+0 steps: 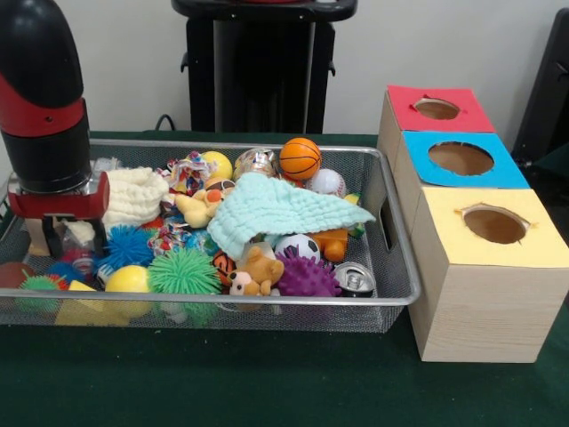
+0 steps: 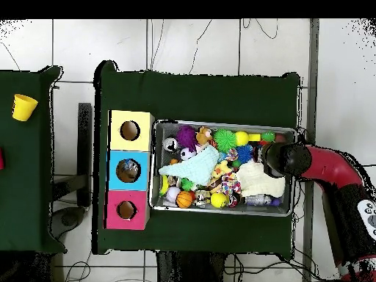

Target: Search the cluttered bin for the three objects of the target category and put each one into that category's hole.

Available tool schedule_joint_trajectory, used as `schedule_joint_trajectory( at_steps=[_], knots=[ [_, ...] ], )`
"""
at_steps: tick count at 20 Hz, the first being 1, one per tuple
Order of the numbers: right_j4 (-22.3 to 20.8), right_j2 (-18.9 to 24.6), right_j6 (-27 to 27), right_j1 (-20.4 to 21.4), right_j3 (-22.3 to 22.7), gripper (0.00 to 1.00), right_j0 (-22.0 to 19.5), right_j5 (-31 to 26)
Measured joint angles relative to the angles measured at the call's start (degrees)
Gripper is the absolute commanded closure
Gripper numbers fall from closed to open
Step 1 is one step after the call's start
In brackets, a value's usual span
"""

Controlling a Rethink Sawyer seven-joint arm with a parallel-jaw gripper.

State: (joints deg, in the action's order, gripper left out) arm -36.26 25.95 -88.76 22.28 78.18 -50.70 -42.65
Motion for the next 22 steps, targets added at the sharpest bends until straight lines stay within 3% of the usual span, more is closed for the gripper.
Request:
schedule_joint_trajectory(
  at_steps=[14,15,22],
  knots=[
    [0.0,-0.1,0.0,-1.1,0.0,0.0,-0.4,1.9],
    [0.0,-0.2,0.0,-1.3,0.0,1.0,-0.4,1.9],
    [0.0,-0.3,0.0,-1.3,0.0,1.0,-0.4,1.9]
  ],
)
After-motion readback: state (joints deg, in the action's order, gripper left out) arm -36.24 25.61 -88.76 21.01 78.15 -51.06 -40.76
